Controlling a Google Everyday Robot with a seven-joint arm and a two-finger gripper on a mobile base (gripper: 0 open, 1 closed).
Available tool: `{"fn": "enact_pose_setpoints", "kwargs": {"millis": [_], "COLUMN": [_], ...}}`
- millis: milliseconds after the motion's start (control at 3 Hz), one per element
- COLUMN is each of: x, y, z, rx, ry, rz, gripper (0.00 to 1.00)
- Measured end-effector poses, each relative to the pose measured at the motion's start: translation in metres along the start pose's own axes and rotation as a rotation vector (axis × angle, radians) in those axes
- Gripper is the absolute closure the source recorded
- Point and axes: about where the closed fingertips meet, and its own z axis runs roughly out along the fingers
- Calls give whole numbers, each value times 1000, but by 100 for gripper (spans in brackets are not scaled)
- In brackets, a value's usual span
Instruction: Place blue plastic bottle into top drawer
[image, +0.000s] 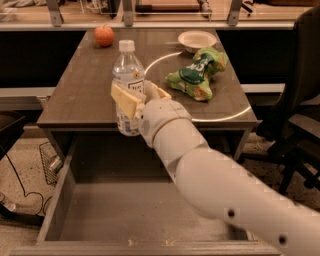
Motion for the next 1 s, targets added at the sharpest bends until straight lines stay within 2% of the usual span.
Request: {"fn": "enact_pose_setpoints", "kwargs": {"millis": [333,667,1000], "x": [-1,-13,-13], "y": [2,-26,-27], "z": [-39,-55,-54], "rx": [5,73,63], "ry": [-2,-23,-24], "rz": [-82,-94,-92], "gripper": [100,100,100]}}
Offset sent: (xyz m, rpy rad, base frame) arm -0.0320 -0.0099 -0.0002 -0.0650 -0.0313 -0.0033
